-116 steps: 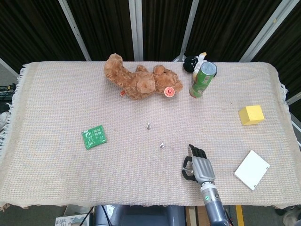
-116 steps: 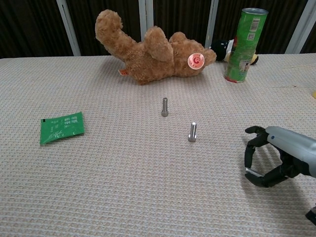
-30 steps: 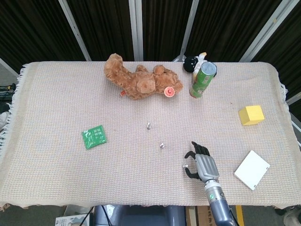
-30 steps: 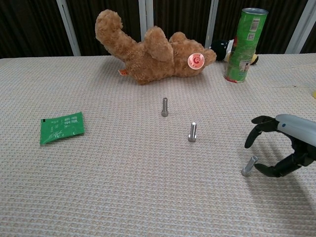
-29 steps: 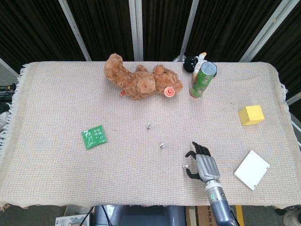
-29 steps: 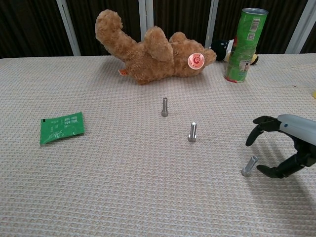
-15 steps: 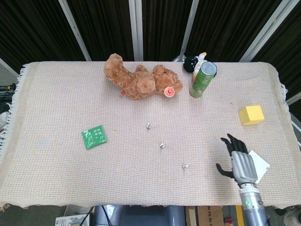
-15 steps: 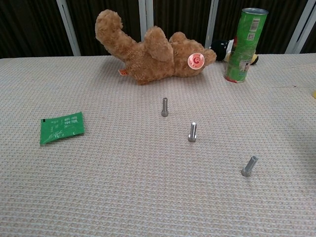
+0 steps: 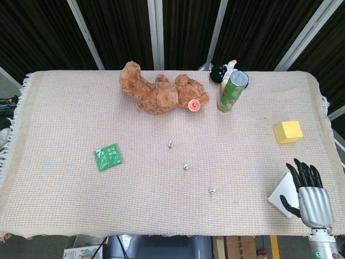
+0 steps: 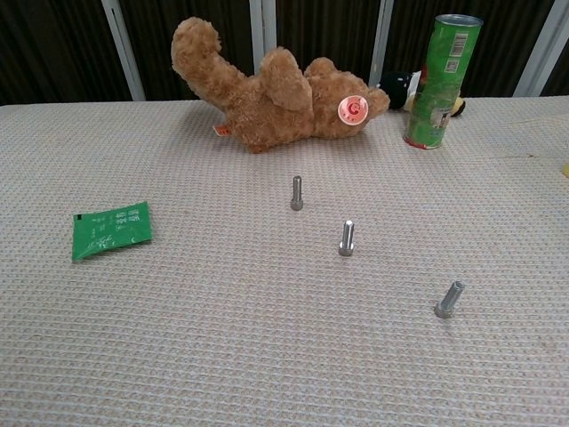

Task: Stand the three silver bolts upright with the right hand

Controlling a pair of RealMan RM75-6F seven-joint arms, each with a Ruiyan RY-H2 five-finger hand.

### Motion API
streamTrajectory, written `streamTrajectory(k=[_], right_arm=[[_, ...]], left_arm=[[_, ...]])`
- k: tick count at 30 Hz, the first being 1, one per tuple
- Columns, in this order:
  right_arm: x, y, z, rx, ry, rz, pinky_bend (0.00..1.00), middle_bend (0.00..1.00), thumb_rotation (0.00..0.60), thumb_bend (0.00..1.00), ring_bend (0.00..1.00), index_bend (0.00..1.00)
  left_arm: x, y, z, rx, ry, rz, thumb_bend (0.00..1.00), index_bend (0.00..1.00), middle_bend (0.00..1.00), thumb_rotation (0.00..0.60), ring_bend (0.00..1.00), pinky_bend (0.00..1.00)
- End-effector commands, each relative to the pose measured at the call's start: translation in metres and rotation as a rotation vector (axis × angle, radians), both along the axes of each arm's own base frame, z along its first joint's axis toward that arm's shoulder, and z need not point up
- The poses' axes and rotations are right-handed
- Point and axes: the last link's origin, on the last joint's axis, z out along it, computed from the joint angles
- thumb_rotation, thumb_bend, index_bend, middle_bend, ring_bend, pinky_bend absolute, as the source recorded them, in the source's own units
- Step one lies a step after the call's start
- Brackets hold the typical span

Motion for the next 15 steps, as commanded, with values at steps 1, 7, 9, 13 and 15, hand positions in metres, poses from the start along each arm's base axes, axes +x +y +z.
streamTrajectory(k=[1, 7, 9, 13, 15], right_arm=[[-0.002, 0.002, 0.008, -0.014, 0.008, -0.003, 0.01, 0.0, 0.6, 0.28, 0.0, 0.12], [-0.009, 0.004, 0.026, -0.034, 0.017, -0.023, 0.01, 0.0, 0.6, 0.28, 0.0, 0.12], [-0.01, 0.006, 0.029, -0.04, 0.017, -0.025, 0.01, 0.0, 0.6, 0.28, 0.0, 0.12], [-0.01, 0.008, 0.033, -0.053, 0.007, -0.026, 0.01, 0.0, 0.6, 0.28, 0.0, 0.12], [-0.01, 0.01, 0.034, -0.053, 0.013, -0.027, 0.01, 0.0, 0.6, 0.28, 0.0, 0.12]], left_arm=[[0.0, -0.001, 0.002, 0.002, 0.007, -0.017, 0.07, 0.08, 0.01, 0.6, 0.0, 0.09], [0.005, 0.003, 0.001, -0.009, 0.021, -0.098, 0.07, 0.09, 0.02, 0.6, 0.0, 0.09], [0.006, 0.004, 0.0, -0.013, 0.031, -0.129, 0.07, 0.09, 0.03, 0.6, 0.0, 0.09], [0.01, 0.01, -0.008, -0.044, 0.038, -0.191, 0.07, 0.09, 0.03, 0.6, 0.0, 0.09], [0.011, 0.012, -0.011, -0.059, 0.031, -0.214, 0.07, 0.1, 0.03, 0.6, 0.0, 0.08]])
